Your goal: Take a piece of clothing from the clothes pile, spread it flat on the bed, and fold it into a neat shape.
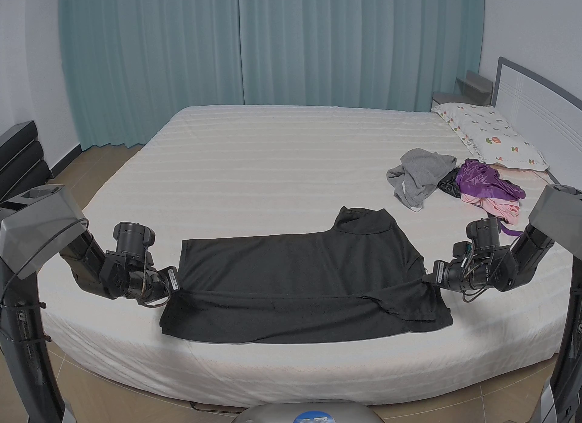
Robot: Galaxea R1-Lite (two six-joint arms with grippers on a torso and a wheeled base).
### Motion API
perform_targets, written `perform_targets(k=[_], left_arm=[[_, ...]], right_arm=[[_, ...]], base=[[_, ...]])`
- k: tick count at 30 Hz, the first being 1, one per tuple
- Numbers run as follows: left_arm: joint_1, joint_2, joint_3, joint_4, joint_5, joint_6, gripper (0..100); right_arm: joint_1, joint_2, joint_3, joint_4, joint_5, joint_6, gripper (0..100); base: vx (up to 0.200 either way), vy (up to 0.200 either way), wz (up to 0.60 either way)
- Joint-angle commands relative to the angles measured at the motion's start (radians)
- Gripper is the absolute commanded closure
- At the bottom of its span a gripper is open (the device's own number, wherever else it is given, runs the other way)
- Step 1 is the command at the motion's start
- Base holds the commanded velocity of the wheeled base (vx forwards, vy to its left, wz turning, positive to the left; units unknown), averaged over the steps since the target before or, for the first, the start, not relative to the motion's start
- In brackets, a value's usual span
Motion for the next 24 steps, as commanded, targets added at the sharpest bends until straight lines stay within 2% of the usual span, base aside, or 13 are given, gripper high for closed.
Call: perform_targets(k=[1, 2, 3, 5, 7, 8, 9, 10, 12, 19, 24], left_arm=[[-0.005, 0.063, -0.040, 0.001, 0.003, -0.002, 100], [-0.006, 0.066, -0.043, 0.001, 0.003, -0.002, 100], [-0.006, 0.069, -0.046, 0.001, 0.003, -0.002, 0], [-0.008, 0.075, -0.054, 0.001, 0.003, -0.004, 0], [-0.008, 0.074, -0.058, -0.001, 0.003, -0.024, 0], [-0.008, 0.069, -0.063, -0.002, 0.003, -0.055, 0], [-0.008, 0.069, -0.063, -0.002, 0.003, -0.055, 0], [-0.006, 0.065, -0.064, -0.005, 0.003, -0.093, 0], [0.002, 0.049, -0.063, -0.007, 0.000, -0.114, 0], [0.020, -0.052, 0.005, -0.012, -0.037, -0.191, 0], [0.012, -0.139, 0.101, -0.013, -0.100, -0.288, 0]], right_arm=[[0.007, 0.063, -0.040, 0.000, -0.012, 0.000, 100], [0.009, 0.069, -0.043, 0.000, -0.012, 0.000, 100], [0.012, 0.074, -0.045, -0.001, -0.012, 0.000, 0], [0.013, 0.078, -0.051, -0.004, -0.009, 0.005, 0], [0.013, 0.066, -0.051, -0.010, -0.006, 0.045, 0], [0.012, 0.049, -0.048, -0.015, -0.004, 0.091, 0], [0.012, 0.049, -0.048, -0.015, -0.004, 0.091, 0], [0.009, 0.008, -0.039, -0.014, 0.004, 0.160, 0], [0.009, -0.032, -0.020, -0.014, 0.016, 0.209, 0], [0.036, -0.138, 0.165, -0.023, 0.016, 0.285, 0], [0.048, -0.153, 0.330, -0.106, 0.002, 0.332, 0]], base=[[0.000, 0.000, 0.00], [0.000, 0.000, 0.00], [0.000, 0.000, 0.00], [0.000, 0.000, 0.00], [0.000, 0.000, 0.00], [0.000, 0.000, 0.00], [0.000, 0.000, 0.00], [0.000, 0.000, 0.00], [0.000, 0.000, 0.00], [0.000, 0.000, 0.00], [0.000, 0.000, 0.00]])
